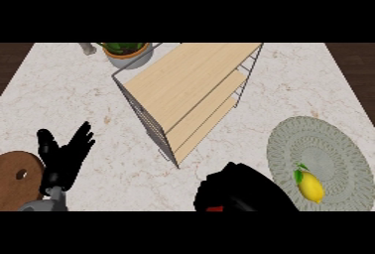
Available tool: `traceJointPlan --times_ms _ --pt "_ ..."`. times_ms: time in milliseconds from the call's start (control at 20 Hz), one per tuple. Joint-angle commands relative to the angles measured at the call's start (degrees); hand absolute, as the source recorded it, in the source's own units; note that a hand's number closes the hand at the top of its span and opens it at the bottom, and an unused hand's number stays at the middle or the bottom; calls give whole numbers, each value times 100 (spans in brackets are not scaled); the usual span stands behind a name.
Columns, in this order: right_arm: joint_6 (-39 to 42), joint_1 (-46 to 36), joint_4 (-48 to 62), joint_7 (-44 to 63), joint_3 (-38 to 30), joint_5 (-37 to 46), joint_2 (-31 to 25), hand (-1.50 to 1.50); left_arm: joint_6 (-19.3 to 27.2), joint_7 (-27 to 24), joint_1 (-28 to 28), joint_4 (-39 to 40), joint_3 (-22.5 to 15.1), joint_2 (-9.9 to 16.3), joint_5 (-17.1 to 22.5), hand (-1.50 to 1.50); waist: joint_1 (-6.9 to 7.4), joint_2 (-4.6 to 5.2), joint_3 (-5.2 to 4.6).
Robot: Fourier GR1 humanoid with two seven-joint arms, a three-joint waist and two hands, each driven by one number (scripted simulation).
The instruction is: Pick the tomato from the placemat and place it in the tiered shelf
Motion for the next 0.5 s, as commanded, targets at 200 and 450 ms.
traceJointPlan --times_ms 200,450 --pt "1093 -494 -2554 2232 -1593 -1574 -31 150 -154 -28 -131 3 62 68 33 0 122 89 -10" --pt "1231 -1616 -2520 3610 -2638 -2761 13 150 -139 119 143 -308 17 58 23 0 199 76 -9"
